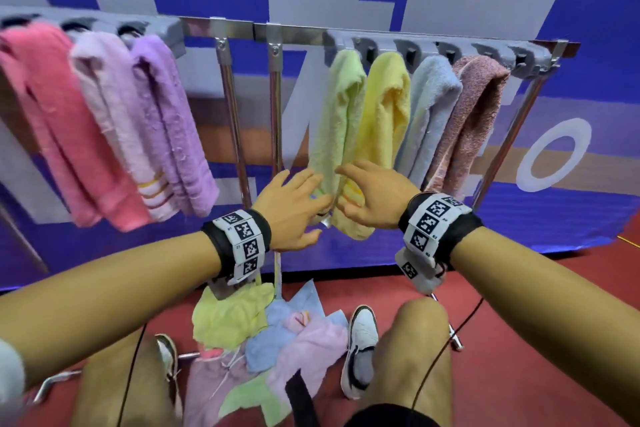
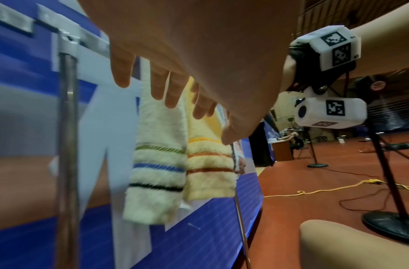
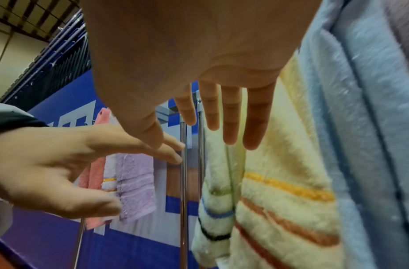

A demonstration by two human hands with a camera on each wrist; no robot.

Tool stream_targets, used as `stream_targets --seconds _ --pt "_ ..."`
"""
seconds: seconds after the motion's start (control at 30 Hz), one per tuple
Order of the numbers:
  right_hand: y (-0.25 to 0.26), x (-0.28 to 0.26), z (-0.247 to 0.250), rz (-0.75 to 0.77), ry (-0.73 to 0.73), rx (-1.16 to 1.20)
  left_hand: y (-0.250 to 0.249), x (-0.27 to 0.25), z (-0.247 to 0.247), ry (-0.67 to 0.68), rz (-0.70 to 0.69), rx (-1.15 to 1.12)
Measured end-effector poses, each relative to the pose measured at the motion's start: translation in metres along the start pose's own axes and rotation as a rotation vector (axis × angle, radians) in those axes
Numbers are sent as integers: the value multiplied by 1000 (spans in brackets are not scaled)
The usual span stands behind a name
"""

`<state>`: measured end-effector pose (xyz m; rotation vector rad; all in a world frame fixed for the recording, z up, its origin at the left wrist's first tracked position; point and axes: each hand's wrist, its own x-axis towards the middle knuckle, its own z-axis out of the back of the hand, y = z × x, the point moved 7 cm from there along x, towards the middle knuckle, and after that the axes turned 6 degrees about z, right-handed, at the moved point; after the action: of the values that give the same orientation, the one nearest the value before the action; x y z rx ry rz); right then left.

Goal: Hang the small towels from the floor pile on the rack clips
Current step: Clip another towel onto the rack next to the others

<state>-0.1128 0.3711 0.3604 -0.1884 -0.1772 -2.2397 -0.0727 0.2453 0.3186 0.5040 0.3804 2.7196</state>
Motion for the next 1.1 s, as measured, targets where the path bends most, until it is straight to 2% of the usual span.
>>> stream_targets --seconds 0.13,0.37,0.77,1.1 --pt "19 17 -34 0 50 35 34 -40 -34 137 133 5" --pt "54 36 -112 39 204 91 72 -101 -101 318 322 -138" --pt "67 67 -227 6 400 229 90 -145 -190 433 539 -368" --pt "56 72 -299 -84 483 300 91 -155 -257 548 630 -456"
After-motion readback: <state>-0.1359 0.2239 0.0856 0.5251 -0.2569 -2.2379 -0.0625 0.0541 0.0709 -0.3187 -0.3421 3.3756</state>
